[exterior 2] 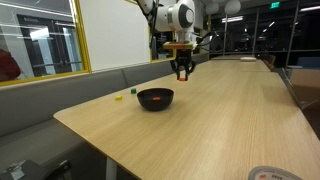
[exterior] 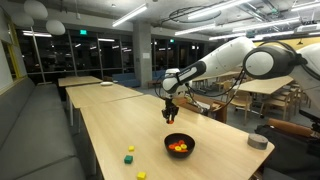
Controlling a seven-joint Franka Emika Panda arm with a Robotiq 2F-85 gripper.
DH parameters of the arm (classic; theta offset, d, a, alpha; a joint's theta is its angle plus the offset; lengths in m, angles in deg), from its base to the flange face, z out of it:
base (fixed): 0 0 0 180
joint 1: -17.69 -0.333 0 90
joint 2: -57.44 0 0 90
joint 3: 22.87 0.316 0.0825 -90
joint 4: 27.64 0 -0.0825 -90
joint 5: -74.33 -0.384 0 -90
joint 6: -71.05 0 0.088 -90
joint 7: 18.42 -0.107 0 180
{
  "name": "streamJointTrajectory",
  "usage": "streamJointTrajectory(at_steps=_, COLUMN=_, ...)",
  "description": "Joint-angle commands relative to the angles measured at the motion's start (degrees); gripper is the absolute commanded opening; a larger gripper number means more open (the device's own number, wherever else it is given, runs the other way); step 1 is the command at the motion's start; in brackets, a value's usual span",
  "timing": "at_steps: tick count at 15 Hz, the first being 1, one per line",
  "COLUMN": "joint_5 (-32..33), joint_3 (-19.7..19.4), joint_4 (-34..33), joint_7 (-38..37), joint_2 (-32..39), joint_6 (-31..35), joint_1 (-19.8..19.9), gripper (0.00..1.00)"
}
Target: Put the discs on the table in the bowl
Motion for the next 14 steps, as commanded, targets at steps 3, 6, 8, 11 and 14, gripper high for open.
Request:
streamJointTrajectory(at_steps=3, joint_5=-7.8, joint_3=5.2, joint_4=7.3, joint_7=12.0, joint_2=-7.2, joint_6=-8.1, joint_1=2.2, gripper=0.23)
streamJointTrajectory(at_steps=6, joint_5=-11.4, joint_3=6.8, joint_4=7.8, joint_7=18.2, joint_2=-6.8, joint_6=-13.6, joint_1=2.7, gripper=0.23)
streamJointTrajectory(at_steps=8, joint_5=-12.8, joint_3=7.2, joint_4=8.0, joint_7=21.3, joint_2=-6.0, joint_6=-17.9, joint_1=2.8, gripper=0.23)
streamJointTrajectory(at_steps=11, joint_5=-12.9, joint_3=6.4, joint_4=8.9, joint_7=22.6, joint_2=-5.4, joint_6=-22.4, joint_1=2.7, gripper=0.23)
streamJointTrajectory(at_steps=14, joint_5=-11.5, joint_3=5.0, joint_4=10.3, joint_7=20.5, joint_2=-5.9, joint_6=-23.8, joint_1=2.1, gripper=0.73)
